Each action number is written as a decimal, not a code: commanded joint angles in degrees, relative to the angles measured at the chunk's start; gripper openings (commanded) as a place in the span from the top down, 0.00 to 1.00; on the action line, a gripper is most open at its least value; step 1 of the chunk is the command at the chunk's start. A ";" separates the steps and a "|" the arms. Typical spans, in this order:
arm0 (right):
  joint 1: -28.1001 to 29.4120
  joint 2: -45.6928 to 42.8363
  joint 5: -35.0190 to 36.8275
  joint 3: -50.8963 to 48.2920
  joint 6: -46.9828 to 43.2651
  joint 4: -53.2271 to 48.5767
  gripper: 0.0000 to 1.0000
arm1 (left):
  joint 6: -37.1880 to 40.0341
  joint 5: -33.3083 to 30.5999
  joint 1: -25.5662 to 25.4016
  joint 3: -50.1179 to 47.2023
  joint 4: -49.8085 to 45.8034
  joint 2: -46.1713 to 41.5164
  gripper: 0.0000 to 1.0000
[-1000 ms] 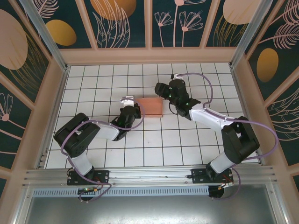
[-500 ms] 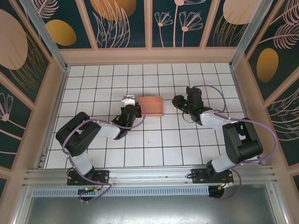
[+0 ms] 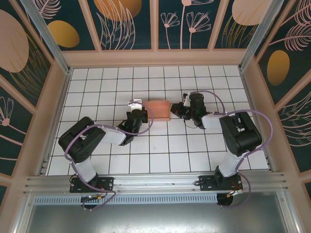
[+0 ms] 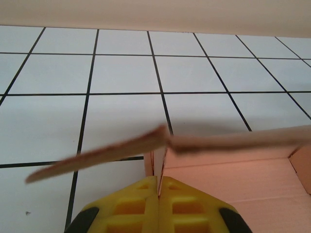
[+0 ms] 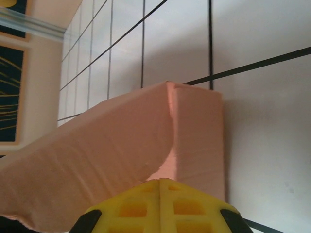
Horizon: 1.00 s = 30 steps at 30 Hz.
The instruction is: Fold the paper box
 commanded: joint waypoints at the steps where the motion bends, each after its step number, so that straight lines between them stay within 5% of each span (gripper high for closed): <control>1: 0.16 1.92 -4.31 0.99 2.29 5.68 1.00 | 1.30 -0.63 -0.48 0.39 -3.33 1.78 1.00; 13: -3.94 -3.70 3.28 -4.08 2.49 3.19 1.00 | 1.38 -0.68 -0.61 0.79 -3.60 2.01 1.00; 30: 3.02 5.41 -0.33 4.65 2.73 4.03 1.00 | 2.08 -1.01 -0.56 0.89 -4.39 1.79 1.00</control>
